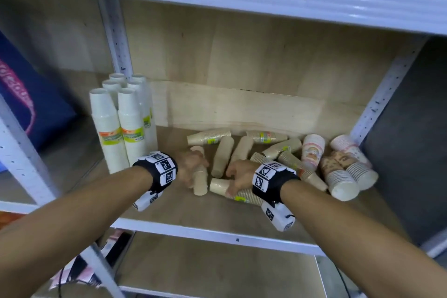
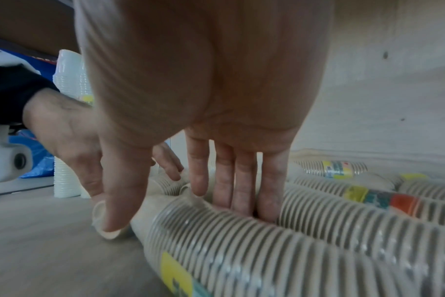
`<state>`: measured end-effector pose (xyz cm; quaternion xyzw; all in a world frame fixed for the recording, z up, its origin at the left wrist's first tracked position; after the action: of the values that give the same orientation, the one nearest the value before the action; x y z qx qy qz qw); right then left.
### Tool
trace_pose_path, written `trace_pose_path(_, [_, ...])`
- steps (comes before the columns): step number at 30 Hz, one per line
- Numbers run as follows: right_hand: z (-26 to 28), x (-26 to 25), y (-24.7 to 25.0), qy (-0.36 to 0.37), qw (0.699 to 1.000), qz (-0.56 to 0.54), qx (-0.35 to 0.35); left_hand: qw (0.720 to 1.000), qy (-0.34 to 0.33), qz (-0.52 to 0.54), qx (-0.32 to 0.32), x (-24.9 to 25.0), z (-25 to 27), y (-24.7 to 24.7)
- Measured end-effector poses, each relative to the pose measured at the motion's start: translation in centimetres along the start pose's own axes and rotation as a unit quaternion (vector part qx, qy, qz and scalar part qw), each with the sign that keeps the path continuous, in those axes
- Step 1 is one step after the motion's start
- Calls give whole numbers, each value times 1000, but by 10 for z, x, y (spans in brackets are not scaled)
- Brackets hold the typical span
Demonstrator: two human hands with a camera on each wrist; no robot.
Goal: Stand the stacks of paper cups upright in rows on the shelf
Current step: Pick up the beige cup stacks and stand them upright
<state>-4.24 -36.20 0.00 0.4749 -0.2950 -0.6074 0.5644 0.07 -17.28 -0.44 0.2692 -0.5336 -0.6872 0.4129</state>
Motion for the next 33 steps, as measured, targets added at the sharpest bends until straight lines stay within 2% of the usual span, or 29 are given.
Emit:
trace_pose_path(4, [1,3,-10,-1,1000,6,2,998,-42,-34,-13,5,-5,-1])
trace_pose_path(14, [-2,13,-21,1,1000,-22,6,982,-105,-154,42,7,-10,-8])
trace_pose_path(20, [-3,17,-13,-6,1000,-17,13,978,-104,-161,81,5,-9,-8])
trace_pose_path(24, [-5,21,7,-3,999,-38,38,984,-82,-115,107,-2,-7,2])
trace_pose_path(27, [-8,19,28,3,995,-60,75,990,-25,-22,135,-9,-6,18])
trace_pose_path(33, [-18,-5,69,37,976,-158,145,960,80,167,210,-28,-1,54])
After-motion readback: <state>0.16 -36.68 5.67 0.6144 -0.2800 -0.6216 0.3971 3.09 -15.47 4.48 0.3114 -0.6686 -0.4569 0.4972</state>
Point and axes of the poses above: each hand's wrist, its own z-axis away from the middle knuckle, its own y-axis out of the back of the hand, x = y × z, the point moved 2 cm from there along -z, towards the middle knuckle, and after that the axes turned 2 degrees about x, right-handed, at the moved point
